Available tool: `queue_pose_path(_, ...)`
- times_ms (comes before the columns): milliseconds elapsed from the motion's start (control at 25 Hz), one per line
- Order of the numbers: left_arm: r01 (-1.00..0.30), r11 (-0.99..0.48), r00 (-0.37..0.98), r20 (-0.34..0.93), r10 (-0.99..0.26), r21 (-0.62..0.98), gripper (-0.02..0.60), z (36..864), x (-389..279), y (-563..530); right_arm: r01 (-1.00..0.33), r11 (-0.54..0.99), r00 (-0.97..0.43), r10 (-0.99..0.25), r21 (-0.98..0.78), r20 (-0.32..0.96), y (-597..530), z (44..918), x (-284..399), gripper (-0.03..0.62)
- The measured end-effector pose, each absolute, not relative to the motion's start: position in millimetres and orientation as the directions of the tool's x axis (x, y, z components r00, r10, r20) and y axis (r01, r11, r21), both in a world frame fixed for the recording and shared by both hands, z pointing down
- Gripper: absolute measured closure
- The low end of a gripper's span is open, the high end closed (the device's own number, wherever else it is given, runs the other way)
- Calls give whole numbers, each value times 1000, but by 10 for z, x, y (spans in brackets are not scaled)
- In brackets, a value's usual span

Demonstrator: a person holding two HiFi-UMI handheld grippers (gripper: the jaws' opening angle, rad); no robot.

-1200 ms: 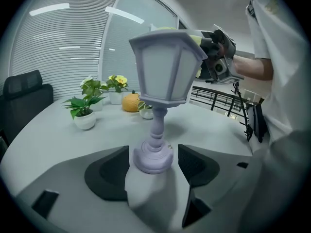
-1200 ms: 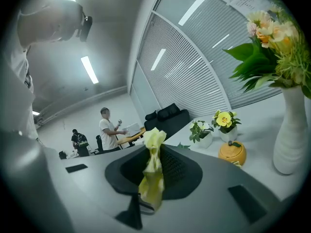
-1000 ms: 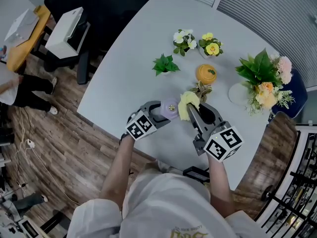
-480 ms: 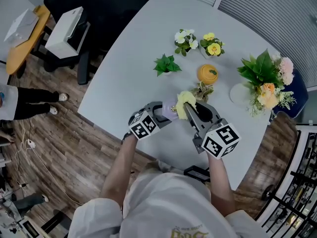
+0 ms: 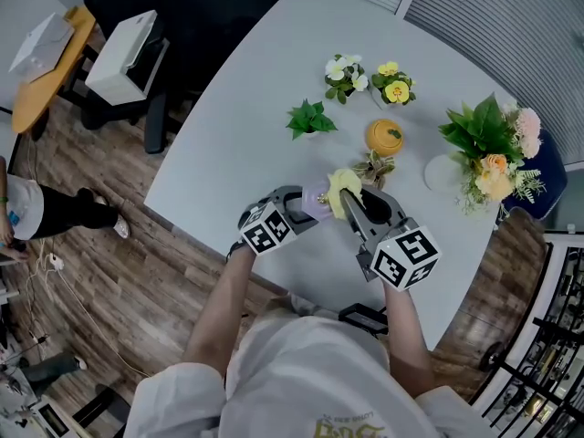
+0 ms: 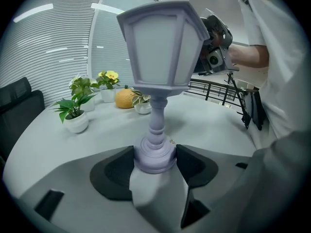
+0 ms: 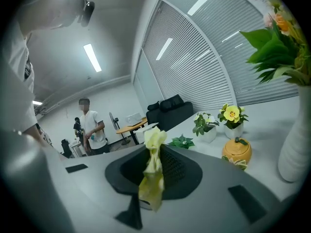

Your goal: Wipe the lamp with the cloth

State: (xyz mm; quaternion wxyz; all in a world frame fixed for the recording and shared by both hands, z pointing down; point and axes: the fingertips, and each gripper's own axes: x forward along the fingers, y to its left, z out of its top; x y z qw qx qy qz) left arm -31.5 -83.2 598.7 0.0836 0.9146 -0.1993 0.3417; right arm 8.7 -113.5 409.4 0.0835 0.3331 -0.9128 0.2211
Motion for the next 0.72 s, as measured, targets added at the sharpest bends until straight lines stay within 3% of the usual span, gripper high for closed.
queue_pose_path(720, -422, -906, 685, 662, -305, 19, 305, 6004, -312, -834, -629, 718, -775, -547, -299, 317, -887, 4062, 67, 528)
